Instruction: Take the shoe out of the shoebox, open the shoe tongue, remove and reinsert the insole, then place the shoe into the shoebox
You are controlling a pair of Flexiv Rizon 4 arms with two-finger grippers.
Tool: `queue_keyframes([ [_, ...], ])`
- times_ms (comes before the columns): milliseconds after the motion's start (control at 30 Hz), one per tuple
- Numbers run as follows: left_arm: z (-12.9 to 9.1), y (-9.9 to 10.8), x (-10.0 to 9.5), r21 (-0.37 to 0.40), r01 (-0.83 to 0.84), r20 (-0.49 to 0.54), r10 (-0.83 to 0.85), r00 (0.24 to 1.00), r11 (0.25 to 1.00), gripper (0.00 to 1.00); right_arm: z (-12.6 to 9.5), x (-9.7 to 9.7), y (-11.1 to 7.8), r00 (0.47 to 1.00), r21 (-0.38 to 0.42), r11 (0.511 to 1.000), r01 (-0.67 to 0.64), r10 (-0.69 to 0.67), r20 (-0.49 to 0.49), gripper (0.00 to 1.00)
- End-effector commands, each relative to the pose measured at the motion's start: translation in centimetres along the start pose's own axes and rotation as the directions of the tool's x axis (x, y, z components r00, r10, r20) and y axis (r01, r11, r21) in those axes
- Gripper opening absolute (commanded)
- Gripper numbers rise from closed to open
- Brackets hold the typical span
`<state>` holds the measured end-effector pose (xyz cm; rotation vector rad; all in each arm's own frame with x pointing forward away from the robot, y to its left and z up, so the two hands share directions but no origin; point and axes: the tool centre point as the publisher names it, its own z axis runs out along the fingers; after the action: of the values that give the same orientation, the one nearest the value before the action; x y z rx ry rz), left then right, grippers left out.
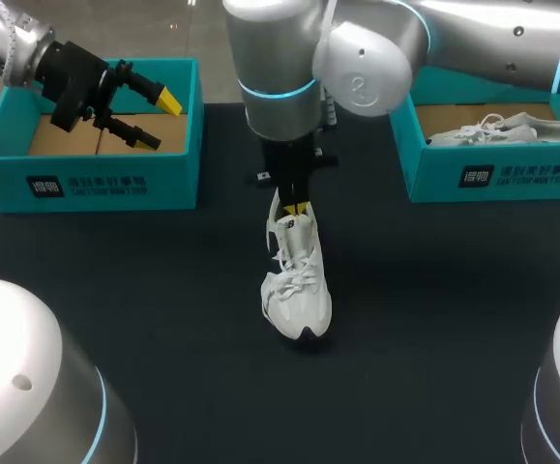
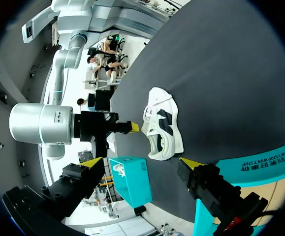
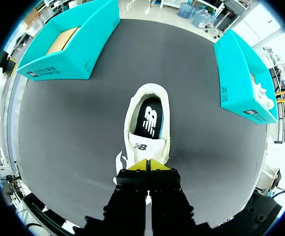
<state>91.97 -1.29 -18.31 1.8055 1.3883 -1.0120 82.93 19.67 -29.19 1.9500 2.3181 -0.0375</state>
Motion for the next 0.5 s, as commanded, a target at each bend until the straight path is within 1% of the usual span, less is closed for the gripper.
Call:
queue_keyframes([
  [33, -0.1, 0.0, 0.0, 0.001, 0.0, -0.003, 0.0, 1.0, 1.0, 1.0, 0.1, 0.1, 0.1, 1.0, 0.001, 1.0, 0.0, 0.0, 0.0, 0.0],
  [333, -0.1, 0.0, 0.0, 0.001, 0.0, -0.003, 0.0, 1.0, 1.0, 1.0, 0.1, 0.1, 0.1, 1.0, 0.001, 1.0, 0.0, 0.0, 0.0, 0.0],
  [367, -0.1, 0.0, 0.0, 0.001, 0.0, -0.003, 0.0, 1.0, 1.0, 1.0, 0.1, 0.0, 0.4, 0.999, -0.014, 0.999, 0.029, -0.029, 0.02, 0.0],
  [400, -0.1, 0.0, 0.0, 0.001, 0.0, -0.003, 0.0, 1.0, 1.0, 1.0, 0.2, -0.2, 1.1, 0.994, -0.029, 0.995, 0.092, -0.091, 0.055, 0.0],
  [433, -0.1, 0.0, 0.0, 0.001, 0.0, -0.003, 0.0, 1.0, 1.0, 1.0, 0.2, -0.3, 1.7, 0.989, -0.064, 0.987, 0.145, -0.143, 0.037, 0.0],
  [500, -0.1, 0.0, 0.0, 0.001, 0.0, -0.003, 0.0, 1.0, 1.0, 1.0, -0.1, -0.7, 2.7, 0.971, -0.092, 0.967, 0.237, -0.233, 0.053, 0.0],
])
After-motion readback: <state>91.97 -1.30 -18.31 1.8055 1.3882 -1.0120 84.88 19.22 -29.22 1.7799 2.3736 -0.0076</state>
